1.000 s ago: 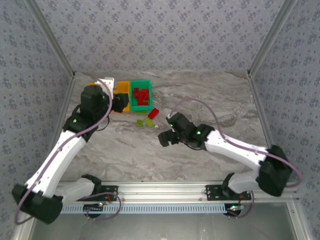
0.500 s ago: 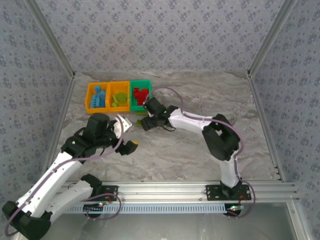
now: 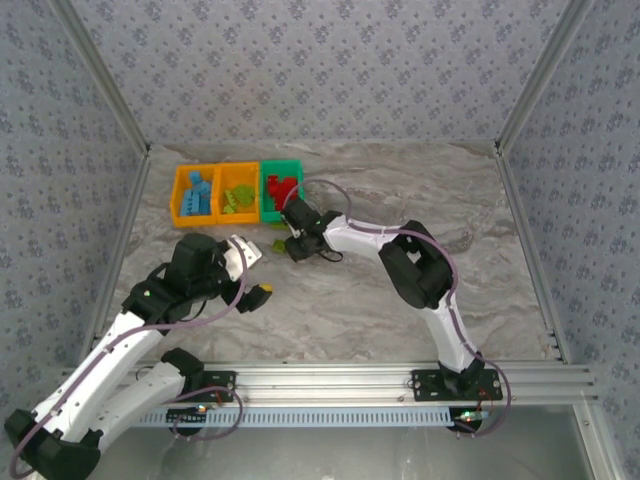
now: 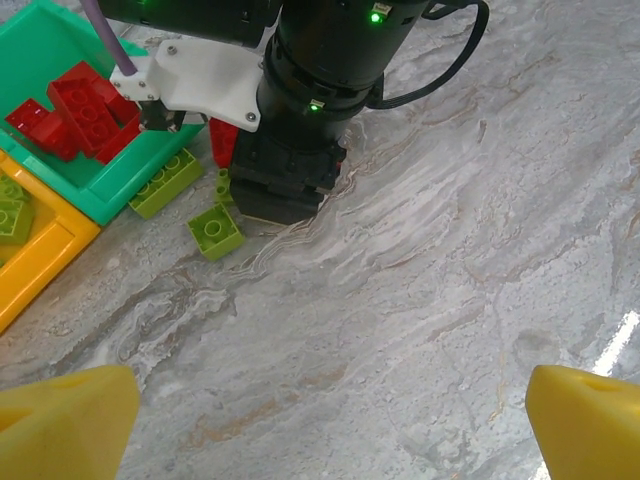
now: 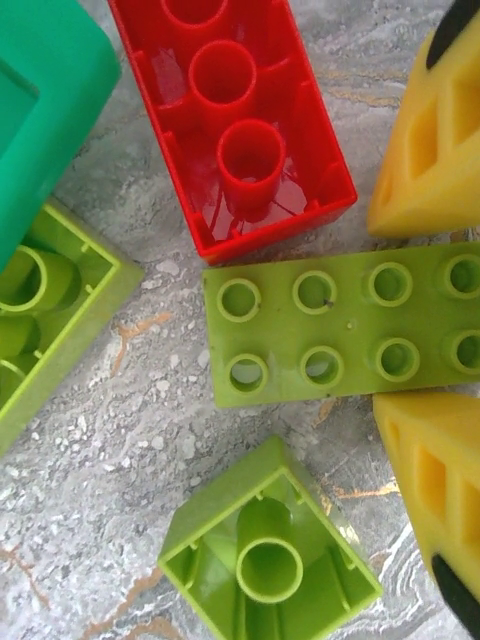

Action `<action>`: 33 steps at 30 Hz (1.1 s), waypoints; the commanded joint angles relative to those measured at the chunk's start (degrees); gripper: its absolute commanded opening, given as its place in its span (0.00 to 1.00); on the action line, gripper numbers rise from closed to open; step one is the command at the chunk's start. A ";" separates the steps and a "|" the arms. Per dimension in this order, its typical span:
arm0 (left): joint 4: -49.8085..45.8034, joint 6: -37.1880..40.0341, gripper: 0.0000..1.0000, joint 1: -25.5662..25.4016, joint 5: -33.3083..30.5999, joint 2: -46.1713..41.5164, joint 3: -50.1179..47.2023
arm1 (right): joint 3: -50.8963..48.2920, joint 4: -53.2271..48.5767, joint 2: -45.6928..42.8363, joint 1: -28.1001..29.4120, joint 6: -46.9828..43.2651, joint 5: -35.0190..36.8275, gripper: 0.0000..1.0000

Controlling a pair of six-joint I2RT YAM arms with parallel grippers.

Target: Sort the legos into containers by color

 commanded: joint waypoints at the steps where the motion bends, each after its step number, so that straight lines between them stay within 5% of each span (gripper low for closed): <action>1: 1.41 1.38 0.99 0.33 0.03 -1.65 -0.35 | 0.04 -4.12 0.46 0.51 -0.04 1.41 0.38; 5: 1.90 2.49 0.99 0.42 3.43 -3.85 -0.70 | -3.95 -2.79 -6.65 0.70 0.23 0.57 0.29; 11: 3.89 2.92 0.99 0.97 4.31 -8.69 -1.62 | -11.12 2.74 -23.11 0.86 2.28 -2.80 0.30; 15: 6.50 -0.01 0.99 2.46 1.57 -11.23 -2.36 | -10.64 8.42 -25.45 0.99 4.73 -4.77 0.32; 22: 7.42 -6.43 0.99 8.41 -8.12 -11.54 -2.09 | 6.10 13.76 -10.17 1.04 7.04 -2.61 0.31; 33: 5.98 -6.34 0.99 11.86 -7.44 -10.40 -1.54 | 56.07 -2.36 24.06 -0.43 4.95 -5.44 0.40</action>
